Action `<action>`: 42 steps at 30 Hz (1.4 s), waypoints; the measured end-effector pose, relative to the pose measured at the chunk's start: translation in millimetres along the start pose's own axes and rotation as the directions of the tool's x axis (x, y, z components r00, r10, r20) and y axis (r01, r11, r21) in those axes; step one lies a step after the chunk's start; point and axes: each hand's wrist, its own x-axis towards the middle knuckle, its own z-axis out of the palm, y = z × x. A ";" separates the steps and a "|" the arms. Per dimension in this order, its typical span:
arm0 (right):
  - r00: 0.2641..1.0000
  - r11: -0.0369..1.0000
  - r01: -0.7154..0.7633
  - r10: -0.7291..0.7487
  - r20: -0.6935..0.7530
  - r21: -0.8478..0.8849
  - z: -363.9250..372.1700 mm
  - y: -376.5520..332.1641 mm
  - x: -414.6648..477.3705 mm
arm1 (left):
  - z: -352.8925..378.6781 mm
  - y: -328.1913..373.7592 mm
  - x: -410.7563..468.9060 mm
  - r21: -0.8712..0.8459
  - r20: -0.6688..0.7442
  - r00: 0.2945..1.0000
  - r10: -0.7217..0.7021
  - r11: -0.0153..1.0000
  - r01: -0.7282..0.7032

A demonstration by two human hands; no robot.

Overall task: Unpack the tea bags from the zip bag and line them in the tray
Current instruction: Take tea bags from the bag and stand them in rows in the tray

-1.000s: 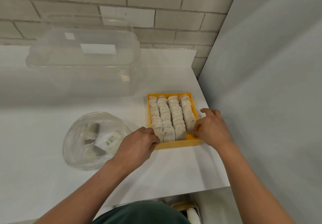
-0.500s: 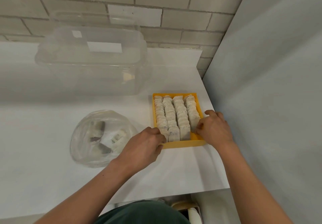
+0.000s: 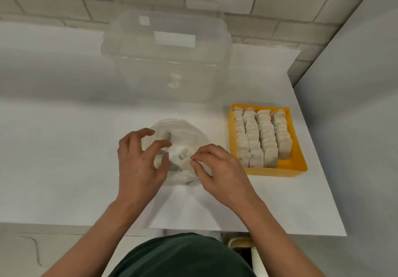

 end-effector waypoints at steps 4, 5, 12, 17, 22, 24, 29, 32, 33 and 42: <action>0.933 0.977 0.054 0.024 0.360 -0.205 24.5 -5.9 10.8 | 0.1 -41.6 -4.2 0.128 0.165 0.985 -0.052 0.991 0.031; 0.909 0.965 0.046 0.066 0.412 -0.257 26.8 -5.0 11.8 | 0.5 -46.5 -3.5 0.129 0.245 0.967 -0.076 0.991 0.046; 0.882 0.927 -0.068 0.229 0.413 -0.370 26.5 2.4 27.6 | 1.9 -38.7 -3.2 0.056 0.508 0.860 -0.045 0.998 0.019; 0.680 0.887 -0.059 0.372 0.632 -0.459 15.6 1.6 54.2 | 1.3 -31.5 -0.8 0.007 0.468 0.882 0.058 0.998 -0.069; 0.634 0.903 -0.046 0.358 0.686 -0.428 2.4 0.8 57.1 | -3.2 -24.4 -1.6 -0.028 0.216 0.932 0.290 0.956 -0.291; 0.662 0.928 -0.093 0.329 0.674 -0.361 -4.9 0.6 46.5 | -2.3 -21.4 -3.0 -0.136 0.129 0.888 0.442 0.895 -0.425; 0.746 0.931 -0.083 0.295 0.597 -0.357 -9.0 -12.1 7.8 | 19.3 -20.7 3.4 -0.270 0.496 0.662 0.563 0.824 -0.498; 0.774 0.910 -0.070 0.308 0.554 -0.408 -9.3 -12.0 -8.9 | 24.2 -22.1 12.1 -0.124 0.664 0.605 0.439 0.863 -0.489; 0.777 0.905 -0.061 0.308 0.548 -0.422 -10.6 -8.9 -12.0 | 23.9 -22.5 14.9 -0.082 0.671 0.616 0.413 0.867 -0.492; 0.943 0.774 0.212 -0.001 0.334 -0.597 19.5 17.7 -21.0 | 13.3 -22.3 25.4 -0.027 0.771 0.584 0.255 0.929 -0.370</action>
